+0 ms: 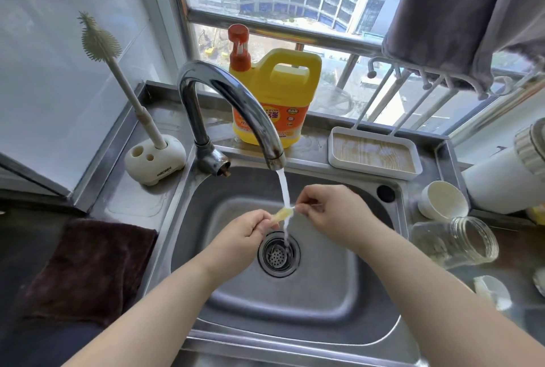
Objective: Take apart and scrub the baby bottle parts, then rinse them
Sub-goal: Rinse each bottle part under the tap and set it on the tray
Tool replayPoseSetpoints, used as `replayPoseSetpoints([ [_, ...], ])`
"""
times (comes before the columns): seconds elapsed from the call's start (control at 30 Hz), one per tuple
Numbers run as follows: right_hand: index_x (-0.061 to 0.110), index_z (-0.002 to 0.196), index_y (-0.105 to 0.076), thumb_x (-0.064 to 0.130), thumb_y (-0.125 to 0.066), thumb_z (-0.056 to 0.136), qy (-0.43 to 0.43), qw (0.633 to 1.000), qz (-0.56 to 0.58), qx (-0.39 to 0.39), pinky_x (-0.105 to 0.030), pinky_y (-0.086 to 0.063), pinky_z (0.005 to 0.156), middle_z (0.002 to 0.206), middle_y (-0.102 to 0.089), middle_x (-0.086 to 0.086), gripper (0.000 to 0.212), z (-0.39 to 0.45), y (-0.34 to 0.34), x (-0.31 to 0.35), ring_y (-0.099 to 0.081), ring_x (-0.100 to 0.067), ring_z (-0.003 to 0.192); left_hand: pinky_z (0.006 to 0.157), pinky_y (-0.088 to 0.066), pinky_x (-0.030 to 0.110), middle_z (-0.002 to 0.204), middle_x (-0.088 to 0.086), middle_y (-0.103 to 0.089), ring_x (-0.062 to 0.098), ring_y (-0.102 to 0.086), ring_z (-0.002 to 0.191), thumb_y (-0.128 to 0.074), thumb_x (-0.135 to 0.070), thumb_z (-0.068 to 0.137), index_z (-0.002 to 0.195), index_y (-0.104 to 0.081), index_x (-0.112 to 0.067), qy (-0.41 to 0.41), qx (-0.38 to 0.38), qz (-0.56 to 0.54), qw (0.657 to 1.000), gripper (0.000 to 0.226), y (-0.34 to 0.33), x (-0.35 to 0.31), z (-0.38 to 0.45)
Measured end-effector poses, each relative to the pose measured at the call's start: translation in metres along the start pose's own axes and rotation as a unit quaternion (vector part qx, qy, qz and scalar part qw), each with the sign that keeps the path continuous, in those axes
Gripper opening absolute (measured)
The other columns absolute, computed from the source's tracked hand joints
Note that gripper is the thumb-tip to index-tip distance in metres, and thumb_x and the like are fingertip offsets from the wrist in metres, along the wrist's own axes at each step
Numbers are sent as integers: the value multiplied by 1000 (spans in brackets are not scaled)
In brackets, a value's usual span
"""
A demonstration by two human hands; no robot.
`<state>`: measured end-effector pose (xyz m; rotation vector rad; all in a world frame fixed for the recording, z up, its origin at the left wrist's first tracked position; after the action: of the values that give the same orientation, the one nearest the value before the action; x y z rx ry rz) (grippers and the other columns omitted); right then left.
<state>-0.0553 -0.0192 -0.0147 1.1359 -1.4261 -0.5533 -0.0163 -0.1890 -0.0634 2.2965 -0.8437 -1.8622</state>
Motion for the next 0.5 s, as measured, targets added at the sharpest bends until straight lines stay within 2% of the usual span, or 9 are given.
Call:
replayPoseSetpoints([
  [0.07, 27, 89, -65, 29, -57, 90, 21, 999, -28, 12, -26, -40, 66, 78, -61, 13, 9, -4, -2, 5, -53, -11, 77, 54, -31, 16, 57, -17, -48, -1, -42, 52, -47, -18, 98, 82, -57, -23, -9, 3, 0, 1000, 20, 1, 1, -1],
  [0.17, 27, 85, -66, 28, -58, 88, -19, 1000, 1, -5, -29, -49, 71, 79, -63, 12, 8, -4, 10, -8, -57, -13, 79, 51, -30, 16, 54, -17, -48, 2, -37, 49, -50, -18, 96, 83, -59, -19, -1, -4, -18, 1000, 16, 3, 5, -2],
  [0.27, 27, 87, -66, 28, -58, 89, 9, 1000, -15, -4, -29, -47, 70, 84, -66, 10, 9, -5, 8, -2, -58, -14, 81, 57, -34, 21, 64, -11, -50, 4, -39, 56, -53, -16, 95, 83, -60, -19, -7, -4, -22, 1000, 14, 0, 2, 0],
  [0.33, 28, 88, -66, 27, -57, 89, 21, 999, -39, 15, -28, -46, 69, 85, -67, 10, 9, -8, 3, 3, -58, -13, 83, 57, -34, 20, 65, -10, -50, 4, -38, 56, -54, -15, 94, 82, -59, -20, -8, 0, -27, 1000, 14, -3, 0, 0],
  [0.43, 30, 81, -66, 27, -60, 87, -26, 1000, 6, -14, -34, -52, 74, 81, -67, 11, 9, -8, 16, -17, -60, -13, 81, 54, -33, 15, 62, -12, -50, 1, -39, 52, -55, -15, 94, 81, -60, -20, 6, -19, -25, 999, 15, 2, 2, -2],
  [0.5, 29, 82, -66, 27, -60, 87, -14, 1000, 3, -8, -33, -51, 74, 83, -68, 9, 8, -10, 14, -14, -60, -13, 82, 55, -35, 14, 63, -11, -51, 0, -41, 53, -56, -14, 93, 83, -61, -17, 5, -19, -21, 1000, 12, 2, 1, -3],
])
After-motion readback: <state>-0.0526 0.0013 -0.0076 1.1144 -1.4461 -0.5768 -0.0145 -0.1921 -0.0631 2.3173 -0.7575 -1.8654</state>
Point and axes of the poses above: each hand's wrist, its own z-axis towards the middle knuckle, its own y-axis out of the back of the hand, x = y × z, the point moved 3 cm from there along z, towards the middle knuckle
